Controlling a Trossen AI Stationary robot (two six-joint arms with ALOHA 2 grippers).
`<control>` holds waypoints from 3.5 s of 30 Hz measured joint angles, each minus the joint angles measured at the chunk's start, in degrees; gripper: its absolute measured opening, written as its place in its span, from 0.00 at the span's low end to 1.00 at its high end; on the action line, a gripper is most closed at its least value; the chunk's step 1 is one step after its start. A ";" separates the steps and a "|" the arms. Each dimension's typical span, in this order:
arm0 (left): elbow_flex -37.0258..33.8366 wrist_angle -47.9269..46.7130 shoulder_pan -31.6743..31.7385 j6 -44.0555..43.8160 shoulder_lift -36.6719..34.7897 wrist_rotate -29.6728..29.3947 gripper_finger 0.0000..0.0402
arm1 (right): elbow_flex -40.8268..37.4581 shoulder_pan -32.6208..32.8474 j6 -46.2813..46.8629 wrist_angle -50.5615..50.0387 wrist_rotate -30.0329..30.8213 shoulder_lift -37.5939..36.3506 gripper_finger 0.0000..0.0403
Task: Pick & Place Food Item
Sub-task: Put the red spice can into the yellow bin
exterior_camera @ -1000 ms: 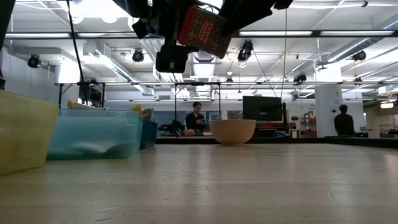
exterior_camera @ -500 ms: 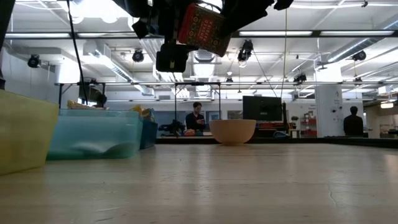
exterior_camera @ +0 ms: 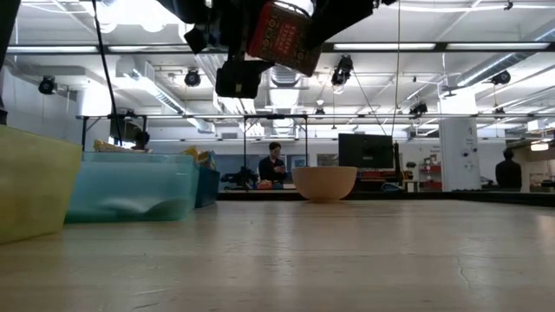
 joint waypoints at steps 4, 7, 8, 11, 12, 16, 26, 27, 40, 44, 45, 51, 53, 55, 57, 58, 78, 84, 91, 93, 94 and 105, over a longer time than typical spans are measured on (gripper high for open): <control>-0.01 -0.02 0.29 0.53 -1.42 0.07 0.87 | 0.83 0.00 8.19 -0.92 -0.63 -0.75 0.51; -0.01 -0.02 0.34 1.59 -3.14 0.01 0.85 | 1.27 0.03 12.80 -0.59 -1.74 -1.71 0.51; -0.01 -0.01 0.34 1.71 -3.74 -0.05 0.85 | 1.42 0.21 14.21 -0.49 -1.76 -2.08 0.51; -0.01 0.12 0.31 2.21 -5.66 -0.13 0.85 | 2.16 0.85 17.35 -0.72 -2.31 -3.05 0.51; 0.00 -0.01 0.29 2.35 -6.28 0.00 0.86 | 2.34 1.16 18.25 -1.20 -2.62 -3.39 0.51; 0.01 -0.29 0.29 2.32 -7.71 0.09 0.90 | 3.19 2.51 21.36 -1.32 -6.08 -4.16 0.51; -0.03 -0.47 -0.89 12.20 -10.12 -10.83 0.95 | 3.72 4.97 35.14 -1.41 -6.54 -5.12 0.51; -0.03 -0.42 -1.06 13.59 -10.41 -12.23 0.95 | 3.72 5.10 35.83 -1.27 -6.52 -5.19 0.51; -0.05 -1.10 -1.54 17.00 -12.01 -18.91 0.95 | 3.72 5.55 40.45 -1.25 -5.72 -6.35 0.51; -0.16 -3.26 -1.52 16.96 -12.23 -18.11 0.96 | 3.72 5.84 43.23 -2.59 -5.67 -6.55 0.51; -0.20 -3.78 -1.52 16.98 -12.58 -17.46 0.98 | 3.72 5.90 44.32 -3.22 -5.60 -6.68 0.51; -0.12 -3.98 -1.37 18.96 -16.94 -17.90 0.98 | 3.75 7.44 48.21 -3.30 -5.60 -7.47 0.51; -0.12 -4.02 -1.49 22.40 -18.16 -21.35 0.98 | 3.75 7.63 48.33 -3.45 -5.57 -7.51 0.51; -0.12 -3.67 -2.12 24.27 -19.35 -25.37 0.98 | 3.75 7.56 48.45 -3.44 -5.53 -7.51 0.51; -0.10 -3.28 -2.71 24.54 -19.90 -28.39 0.99 | 3.75 7.52 48.59 -3.45 -5.35 -7.51 0.51; -0.10 -3.29 -3.01 24.68 -19.89 -29.44 0.99 | 3.75 7.50 48.59 -3.44 -5.29 -7.51 0.51; -0.16 4.54 -12.86 37.76 -18.92 -37.42 1.00 | 3.75 6.06 48.17 -0.50 -1.77 -7.36 0.51; -0.14 5.16 -13.13 39.31 -18.92 -42.82 1.00 | 3.75 5.56 46.62 3.26 -2.01 -7.34 0.51; -0.14 5.62 -13.13 39.69 -18.92 -43.71 1.00 | 3.75 5.49 44.75 5.83 -2.15 -7.32 0.51; -0.14 5.75 -13.15 39.69 -18.92 -43.67 1.00 | 3.75 5.49 43.98 6.65 -2.12 -7.32 0.51; -0.14 5.77 -13.17 39.69 -18.92 -43.67 1.00 | 3.75 5.49 43.54 7.16 -2.12 -7.32 0.51; -0.14 8.15 -13.17 39.42 -18.92 -43.48 1.00 | 3.75 5.33 41.76 9.07 -2.32 -5.48 0.51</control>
